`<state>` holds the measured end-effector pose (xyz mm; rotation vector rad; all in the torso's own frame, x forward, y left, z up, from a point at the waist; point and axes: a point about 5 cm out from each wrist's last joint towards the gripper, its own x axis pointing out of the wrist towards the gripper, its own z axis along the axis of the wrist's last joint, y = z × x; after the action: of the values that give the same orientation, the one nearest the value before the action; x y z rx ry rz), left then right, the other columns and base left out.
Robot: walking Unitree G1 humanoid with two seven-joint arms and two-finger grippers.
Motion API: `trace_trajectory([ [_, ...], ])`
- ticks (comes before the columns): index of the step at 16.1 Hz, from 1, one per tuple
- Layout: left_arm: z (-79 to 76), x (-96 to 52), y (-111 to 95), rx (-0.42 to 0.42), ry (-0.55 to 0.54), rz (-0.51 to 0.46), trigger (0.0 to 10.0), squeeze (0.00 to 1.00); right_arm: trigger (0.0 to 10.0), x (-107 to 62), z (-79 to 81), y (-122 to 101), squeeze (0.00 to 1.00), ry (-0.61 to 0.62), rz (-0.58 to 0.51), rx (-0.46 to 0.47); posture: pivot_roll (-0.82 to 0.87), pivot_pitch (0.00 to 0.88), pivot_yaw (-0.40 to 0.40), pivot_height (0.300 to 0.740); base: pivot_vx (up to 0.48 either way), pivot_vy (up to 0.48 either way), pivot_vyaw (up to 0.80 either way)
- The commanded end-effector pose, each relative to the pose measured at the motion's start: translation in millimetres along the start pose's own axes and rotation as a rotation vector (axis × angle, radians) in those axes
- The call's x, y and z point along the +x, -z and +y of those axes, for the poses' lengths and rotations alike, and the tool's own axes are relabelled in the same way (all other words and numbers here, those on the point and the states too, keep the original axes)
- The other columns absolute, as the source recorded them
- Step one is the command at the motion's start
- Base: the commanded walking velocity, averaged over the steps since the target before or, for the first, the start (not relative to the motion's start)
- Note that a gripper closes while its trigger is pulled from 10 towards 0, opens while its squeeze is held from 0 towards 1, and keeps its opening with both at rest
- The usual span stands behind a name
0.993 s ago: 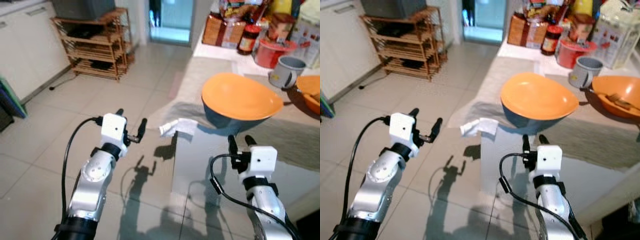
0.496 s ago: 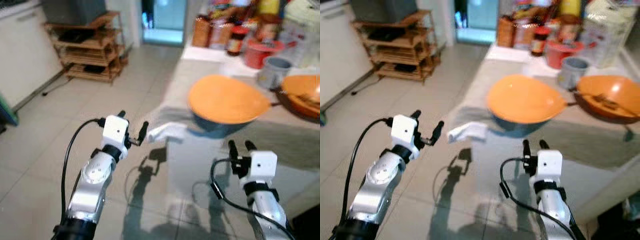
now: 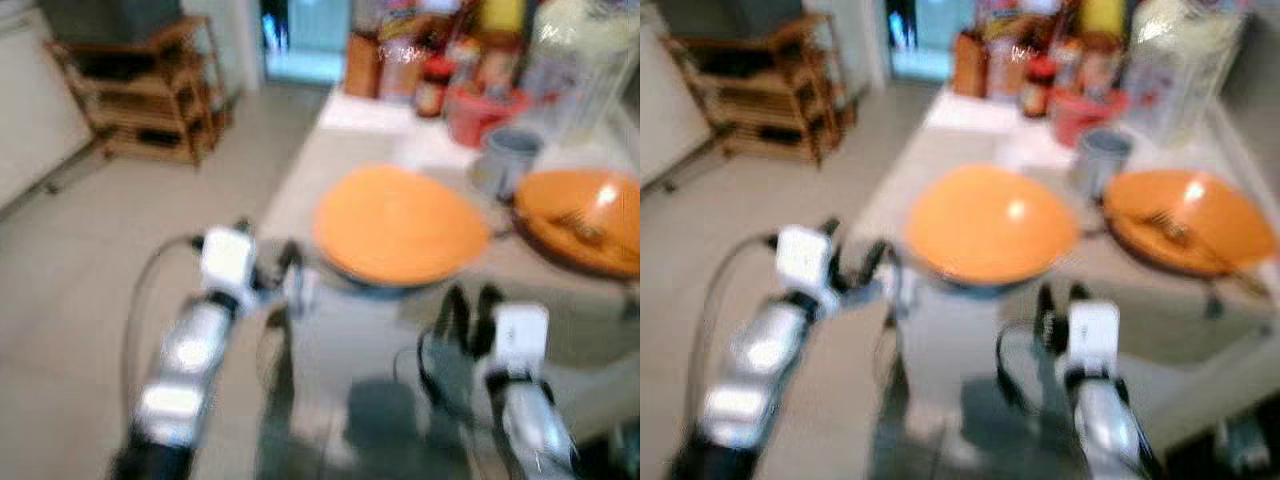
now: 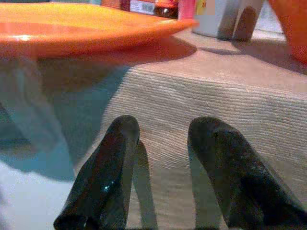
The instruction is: Setting the table
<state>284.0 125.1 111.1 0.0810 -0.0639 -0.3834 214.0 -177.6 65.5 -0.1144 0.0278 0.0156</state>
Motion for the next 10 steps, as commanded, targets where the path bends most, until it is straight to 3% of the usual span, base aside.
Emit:
trace_trajectory([
  [1,12.2,-4.5,-0.7,0.031,-0.032,0.002,10.0,0.0,10.0,5.3,-10.9,-4.9,0.0,0.061,-0.011,-0.003,-0.03,0.0,0.025,0.74,0.0,0.0,0.0],
  [6,15.1,-7.1,3.6,0.037,-0.028,0.04,10.0,0.0,10.0,0.4,-9.6,-1.9,0.0,0.049,0.009,-0.001,-0.03,0.003,0.022,0.74,0.0,0.0,0.0],
  [9,31.8,-12.6,7.4,0.033,-0.038,0.129,10.0,0.0,10.0,-13.5,-11.4,-1.0,0.0,0.035,0.024,-0.018,-0.04,0.013,0.026,0.74,0.0,0.0,0.0],
  [10,33.0,-16.2,8.2,-0.056,-0.004,0.182,10.0,0.0,10.0,-19.6,-12.2,-3.0,0.0,0.03,0.023,-0.024,-0.04,0.015,0.027,0.74,0.0,0.0,0.0],
])
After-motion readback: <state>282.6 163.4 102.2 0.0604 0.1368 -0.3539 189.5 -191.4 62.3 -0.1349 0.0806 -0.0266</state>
